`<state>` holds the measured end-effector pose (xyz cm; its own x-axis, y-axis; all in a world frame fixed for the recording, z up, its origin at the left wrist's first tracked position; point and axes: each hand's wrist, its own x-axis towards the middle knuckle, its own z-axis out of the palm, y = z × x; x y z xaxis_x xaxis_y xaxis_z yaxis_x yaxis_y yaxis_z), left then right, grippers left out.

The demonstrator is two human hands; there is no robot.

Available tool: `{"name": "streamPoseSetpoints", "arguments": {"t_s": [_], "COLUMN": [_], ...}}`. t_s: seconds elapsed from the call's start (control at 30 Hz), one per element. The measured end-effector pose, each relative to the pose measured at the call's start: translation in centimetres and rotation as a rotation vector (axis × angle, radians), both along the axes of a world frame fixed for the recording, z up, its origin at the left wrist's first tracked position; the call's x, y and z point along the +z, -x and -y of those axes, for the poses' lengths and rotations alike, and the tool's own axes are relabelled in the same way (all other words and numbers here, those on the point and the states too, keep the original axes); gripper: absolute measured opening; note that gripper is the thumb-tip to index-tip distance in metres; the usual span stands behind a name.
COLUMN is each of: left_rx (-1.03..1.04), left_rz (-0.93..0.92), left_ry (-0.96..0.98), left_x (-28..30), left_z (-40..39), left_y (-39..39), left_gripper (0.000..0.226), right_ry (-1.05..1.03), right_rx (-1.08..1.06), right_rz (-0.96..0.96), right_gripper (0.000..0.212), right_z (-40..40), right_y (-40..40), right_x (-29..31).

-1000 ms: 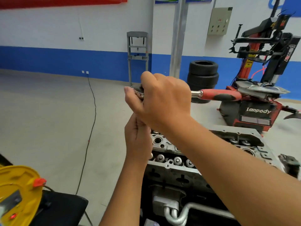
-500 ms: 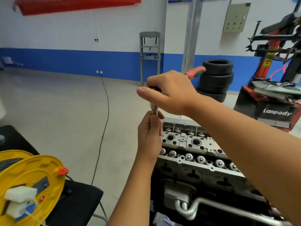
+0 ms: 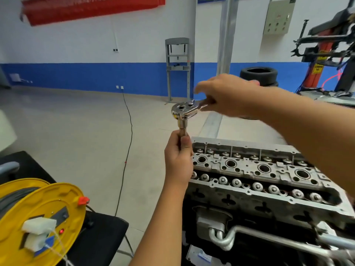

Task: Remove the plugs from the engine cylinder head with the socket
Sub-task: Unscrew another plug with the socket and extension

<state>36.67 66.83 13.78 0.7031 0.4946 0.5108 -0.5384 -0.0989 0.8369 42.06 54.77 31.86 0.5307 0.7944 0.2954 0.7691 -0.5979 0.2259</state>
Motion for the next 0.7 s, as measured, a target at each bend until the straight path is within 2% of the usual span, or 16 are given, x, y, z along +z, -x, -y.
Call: {"name": "streamPoseSetpoints", "arguments": {"t_s": [0.07, 0.2, 0.33, 0.47, 0.6, 0.7], "left_rx": [0.033, 0.093, 0.122, 0.188, 0.216, 0.191], "left_rz": [-0.004, 0.022, 0.000, -0.049, -0.071, -0.109], "left_ry": [-0.036, -0.058, -0.055, -0.113, -0.249, -0.273], "left_x": [-0.2, -0.6, -0.2, -0.1, 0.5, 1.2], "left_z": [-0.3, -0.6, 0.2, 0.8, -0.3, -1.5], "left_y": [-0.1, 0.0, -0.3, -0.4, 0.3, 0.7], "left_gripper": [0.022, 0.028, 0.020, 0.023, 0.018, 0.030], "right_ry": [-0.043, -0.098, -0.147, -0.170, -0.092, -0.042], "right_rx": [0.022, 0.147, 0.063, -0.030, -0.028, 0.050], "right_rz": [-0.044, 0.114, 0.014, -0.014, 0.018, 0.070], "right_gripper": [0.060, 0.052, 0.054, 0.062, 0.063, 0.071], "right_z": [0.4, 0.5, 1.6, 1.9, 0.7, 0.0], "right_y": [-0.2, 2.2, 2.5, 3.2, 3.7, 3.6], "right_x": [-0.4, -3.6, -3.5, -3.6, -3.6, -3.6]}}
